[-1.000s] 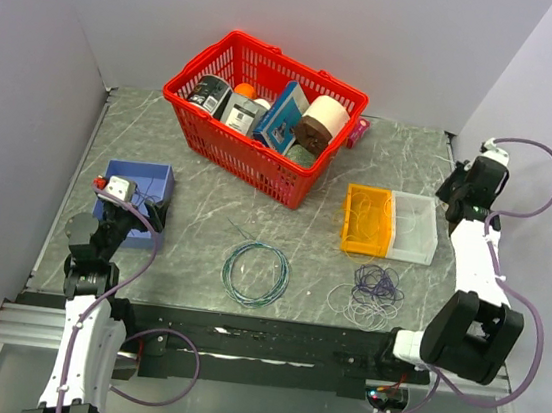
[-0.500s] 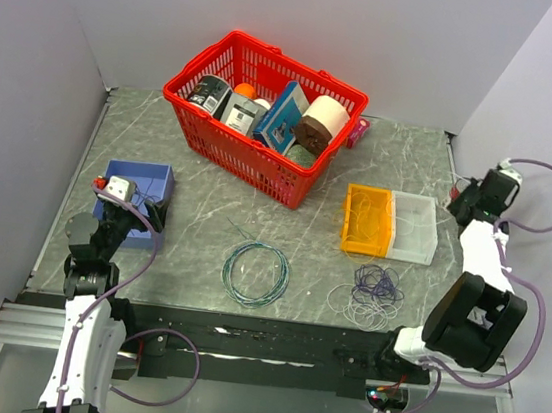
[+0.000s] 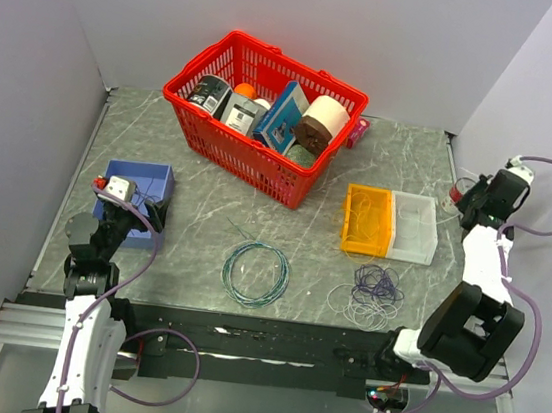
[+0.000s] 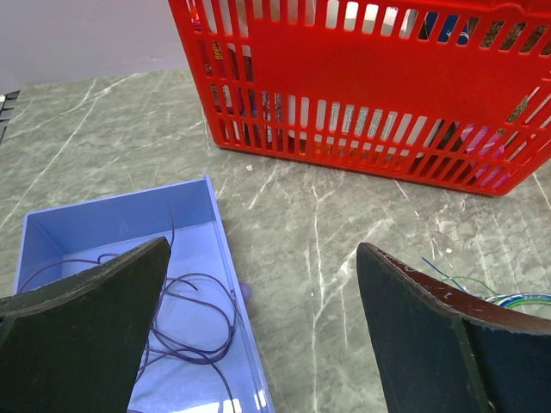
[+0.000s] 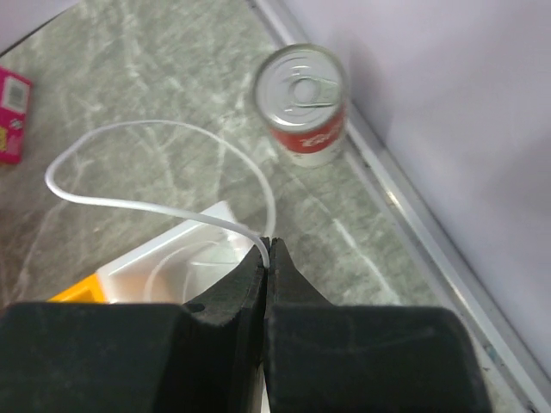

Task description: Untangle the cables

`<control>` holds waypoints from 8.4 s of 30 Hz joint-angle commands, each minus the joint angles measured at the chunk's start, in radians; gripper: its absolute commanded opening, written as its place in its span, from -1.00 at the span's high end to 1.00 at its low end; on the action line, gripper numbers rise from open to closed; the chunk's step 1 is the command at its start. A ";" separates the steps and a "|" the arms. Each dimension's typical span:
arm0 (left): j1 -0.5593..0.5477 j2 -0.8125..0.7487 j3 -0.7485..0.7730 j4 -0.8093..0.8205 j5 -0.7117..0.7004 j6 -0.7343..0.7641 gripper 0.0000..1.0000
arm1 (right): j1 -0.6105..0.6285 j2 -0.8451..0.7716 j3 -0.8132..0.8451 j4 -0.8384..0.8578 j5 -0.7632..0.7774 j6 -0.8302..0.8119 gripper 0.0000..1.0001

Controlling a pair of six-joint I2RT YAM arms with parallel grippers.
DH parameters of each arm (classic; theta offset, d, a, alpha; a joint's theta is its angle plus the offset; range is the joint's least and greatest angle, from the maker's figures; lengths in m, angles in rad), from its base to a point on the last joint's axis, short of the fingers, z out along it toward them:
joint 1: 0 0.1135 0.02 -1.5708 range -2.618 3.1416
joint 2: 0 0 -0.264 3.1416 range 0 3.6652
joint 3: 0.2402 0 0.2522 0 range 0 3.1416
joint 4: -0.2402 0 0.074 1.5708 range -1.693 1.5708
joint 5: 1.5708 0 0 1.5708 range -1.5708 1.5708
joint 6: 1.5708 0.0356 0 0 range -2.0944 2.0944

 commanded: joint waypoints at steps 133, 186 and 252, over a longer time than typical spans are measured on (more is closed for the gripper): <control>-0.010 -0.063 0.098 0.003 0.467 -0.036 -0.56 | 1.327 0.145 0.500 -0.234 -0.364 -0.222 1.00; -0.018 0.141 0.582 -0.502 0.721 0.596 -0.28 | 1.316 0.213 0.485 -0.060 -0.592 -0.277 1.00; -0.121 0.194 0.493 -0.423 0.589 0.461 -0.12 | 1.321 0.267 0.637 -0.160 -0.493 -0.239 1.00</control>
